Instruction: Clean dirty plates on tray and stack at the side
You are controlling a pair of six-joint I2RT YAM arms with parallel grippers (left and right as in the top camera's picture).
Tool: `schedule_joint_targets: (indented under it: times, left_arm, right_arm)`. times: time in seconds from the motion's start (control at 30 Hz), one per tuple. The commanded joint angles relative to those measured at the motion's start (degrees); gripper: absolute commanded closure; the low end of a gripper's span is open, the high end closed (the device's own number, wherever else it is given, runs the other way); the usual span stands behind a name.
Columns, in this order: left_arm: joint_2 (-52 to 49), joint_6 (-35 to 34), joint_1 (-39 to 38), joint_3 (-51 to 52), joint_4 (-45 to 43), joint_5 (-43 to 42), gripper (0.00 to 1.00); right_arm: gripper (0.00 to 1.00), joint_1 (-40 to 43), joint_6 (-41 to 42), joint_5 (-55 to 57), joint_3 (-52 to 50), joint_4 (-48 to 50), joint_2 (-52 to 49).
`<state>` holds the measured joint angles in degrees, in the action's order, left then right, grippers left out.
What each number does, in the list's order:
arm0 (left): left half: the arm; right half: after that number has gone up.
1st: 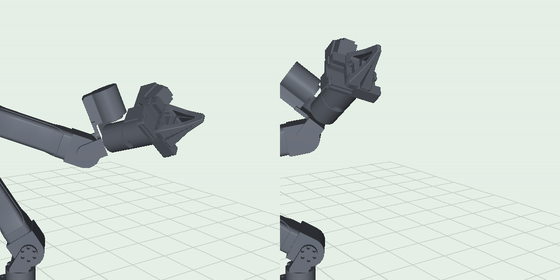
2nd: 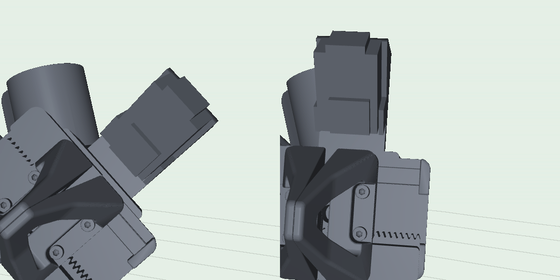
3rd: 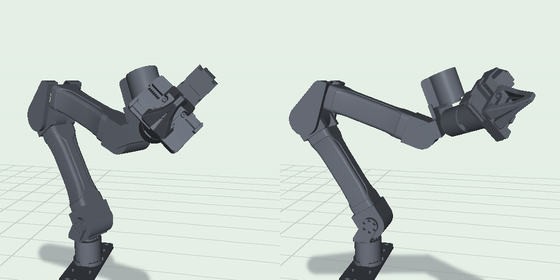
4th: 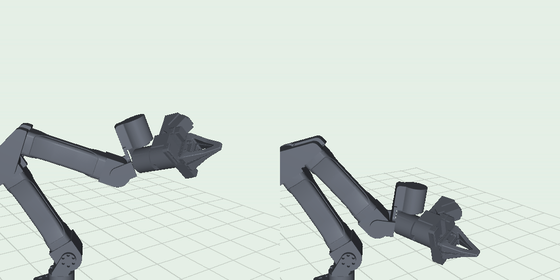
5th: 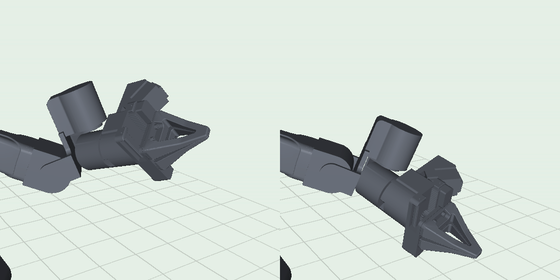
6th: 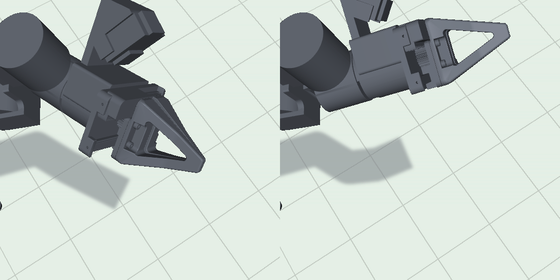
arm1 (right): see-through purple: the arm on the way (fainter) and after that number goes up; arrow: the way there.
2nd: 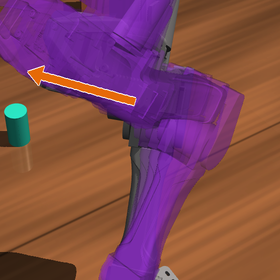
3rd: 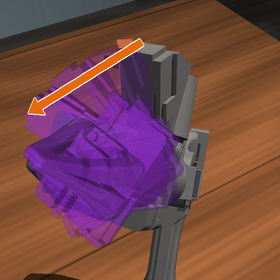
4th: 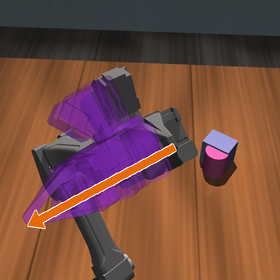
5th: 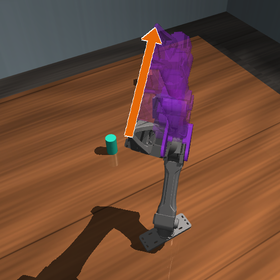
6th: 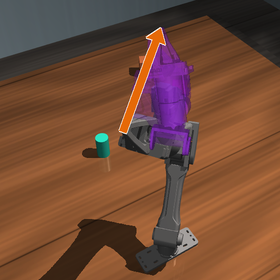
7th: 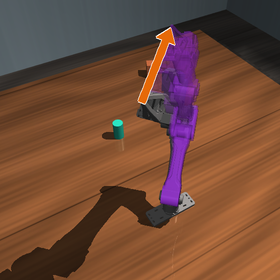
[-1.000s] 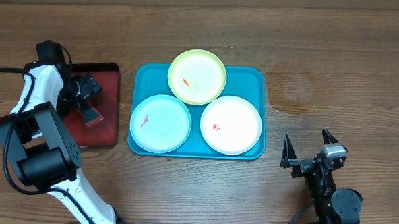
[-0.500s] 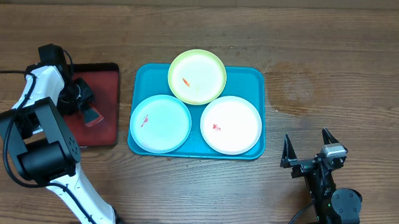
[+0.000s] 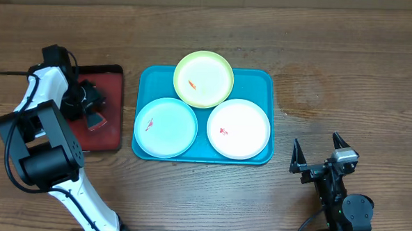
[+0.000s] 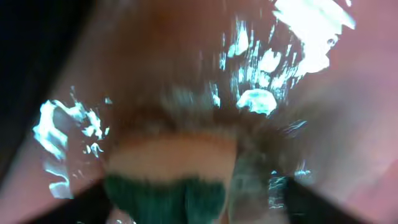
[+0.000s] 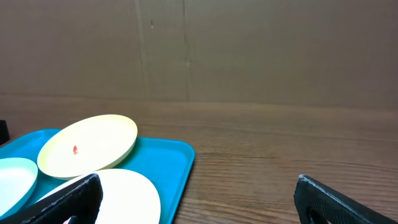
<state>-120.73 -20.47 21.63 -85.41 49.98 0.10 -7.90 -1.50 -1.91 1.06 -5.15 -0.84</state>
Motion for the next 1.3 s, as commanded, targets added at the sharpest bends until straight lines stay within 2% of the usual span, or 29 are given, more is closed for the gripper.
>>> schedule_joint_targets:
  times: [0.0, 0.23, 0.3, 0.33, 0.4, 0.43, 0.5, 0.53, 0.67, 0.7, 0.73, 0.77, 0.8, 1.0, 1.2, 1.23, 1.27]
  left_arm:
    - [-2.16, 0.31, 0.07, 0.11, 3.10, -2.69, 0.00]
    - [-2.16, 0.33, 0.07, 0.11, 8.57, -6.10, 0.00]
    - [-2.16, 0.33, 0.07, 0.11, 8.48, -5.92, 0.08]
    - [-2.16, 0.33, 0.07, 0.11, 8.41, -5.92, 0.18]
    - [-2.16, 0.33, 0.07, 0.11, 8.09, -5.92, 0.47]
    - [-2.16, 0.31, 0.07, 0.11, 8.00, -5.90, 0.65]
    - [-2.16, 0.31, 0.07, 0.11, 7.74, -5.90, 0.90]
    - [-2.16, 0.31, 0.07, 0.11, 7.58, -5.90, 0.96]
    - [-2.16, 0.33, 0.07, 0.11, 6.73, -5.75, 0.96]
    - [-2.16, 0.33, 0.07, 0.11, 6.29, -5.51, 0.85]
    - [-2.16, 0.33, 0.07, 0.11, 5.66, -5.38, 0.57]
    - [-2.16, 0.33, 0.07, 0.11, 5.01, -5.03, 0.12]
    - [-2.16, 0.33, 0.07, 0.11, 4.52, -4.52, 0.00]
    - [-2.16, 0.35, 0.07, 0.11, 0.96, -3.39, 0.00]
    - [-2.16, 0.35, 0.07, 0.11, -3.78, 2.40, 0.00]
    - [-2.16, 0.33, 0.07, 0.11, -4.00, 2.78, 0.02]
    - [-2.16, 0.35, 0.07, 0.11, -4.26, 3.17, 0.11]
  right_arm:
    - [0.00, 0.15, -0.07, 0.35, -0.57, 0.33, 0.61]
    - [0.00, 0.15, -0.04, 0.37, -0.57, 0.33, 0.61]
    - [0.00, 0.15, -0.04, 0.37, -0.57, 0.33, 0.61]
    - [0.00, 0.15, -0.07, 0.37, -0.57, 0.33, 0.61]
    - [0.00, 0.15, -0.04, 0.35, -0.57, 0.33, 0.61]
    - [0.00, 0.15, -0.07, 0.37, -0.57, 0.33, 0.61]
    - [0.00, 0.15, -0.07, 0.37, -0.57, 0.33, 0.61]
    - [0.00, 0.15, -0.07, 0.35, -0.57, 0.33, 0.61]
    - [0.00, 0.15, -0.07, 0.37, -0.57, 0.33, 0.61]
    - [0.00, 0.15, -0.04, 0.35, -0.57, 0.33, 0.61]
    - [0.00, 0.15, -0.04, 0.35, -0.57, 0.33, 0.61]
    - [0.00, 0.15, -0.04, 0.35, -0.57, 0.33, 0.61]
    - [0.00, 0.15, -0.07, 0.37, -0.57, 0.33, 0.61]
    - [0.00, 0.15, -0.04, 0.35, -0.57, 0.33, 0.61]
    - [0.00, 0.15, -0.04, 0.37, -0.57, 0.33, 0.61]
    - [0.00, 0.15, -0.04, 0.37, -0.57, 0.33, 0.61]
    - [0.00, 0.15, -0.07, 0.35, -0.57, 0.33, 0.61]
